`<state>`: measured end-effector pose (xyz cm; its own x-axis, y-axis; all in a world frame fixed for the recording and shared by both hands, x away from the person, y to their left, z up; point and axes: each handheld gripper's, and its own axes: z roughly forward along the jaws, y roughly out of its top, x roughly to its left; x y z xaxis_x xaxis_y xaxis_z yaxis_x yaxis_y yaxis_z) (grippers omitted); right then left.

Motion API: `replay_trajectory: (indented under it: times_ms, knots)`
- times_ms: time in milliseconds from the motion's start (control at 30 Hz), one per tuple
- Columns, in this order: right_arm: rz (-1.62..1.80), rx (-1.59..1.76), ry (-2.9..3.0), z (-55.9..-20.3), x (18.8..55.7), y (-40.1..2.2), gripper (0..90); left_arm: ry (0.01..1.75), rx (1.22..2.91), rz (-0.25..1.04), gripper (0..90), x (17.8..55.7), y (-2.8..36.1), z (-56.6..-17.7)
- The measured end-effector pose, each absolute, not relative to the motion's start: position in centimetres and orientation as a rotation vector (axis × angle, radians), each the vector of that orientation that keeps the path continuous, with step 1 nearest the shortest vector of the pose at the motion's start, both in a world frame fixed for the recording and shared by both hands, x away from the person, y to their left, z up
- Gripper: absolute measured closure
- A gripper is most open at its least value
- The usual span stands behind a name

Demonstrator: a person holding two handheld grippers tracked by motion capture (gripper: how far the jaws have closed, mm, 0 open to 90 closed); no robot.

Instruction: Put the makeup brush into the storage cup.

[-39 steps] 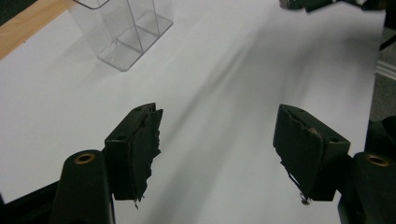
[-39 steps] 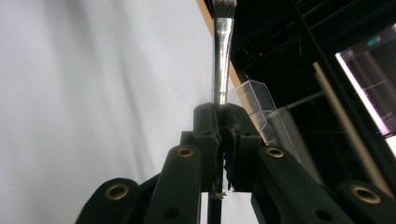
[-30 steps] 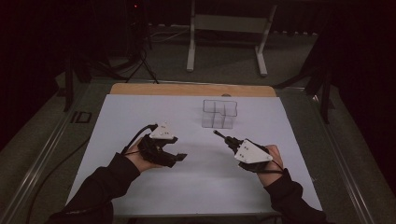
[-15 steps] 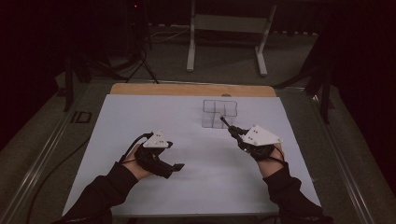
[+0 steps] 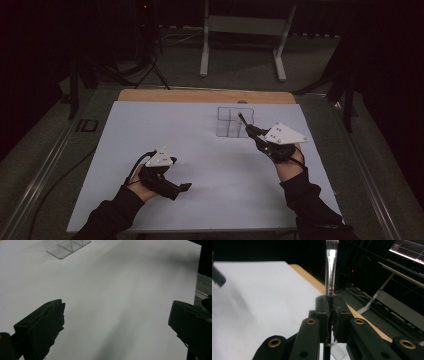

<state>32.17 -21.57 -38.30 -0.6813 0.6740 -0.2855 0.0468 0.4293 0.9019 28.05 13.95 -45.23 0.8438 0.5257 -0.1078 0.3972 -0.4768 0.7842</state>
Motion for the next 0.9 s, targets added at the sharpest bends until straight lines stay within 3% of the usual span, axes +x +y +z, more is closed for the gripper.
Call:
replay_trajectory:
  times_ms: [900]
  knots:
    - [1.528,0.767,1.901,-36.8,35.9,-21.6,84.2,0.673,1.972,0.26,1.7,25.4,15.4,-47.9]
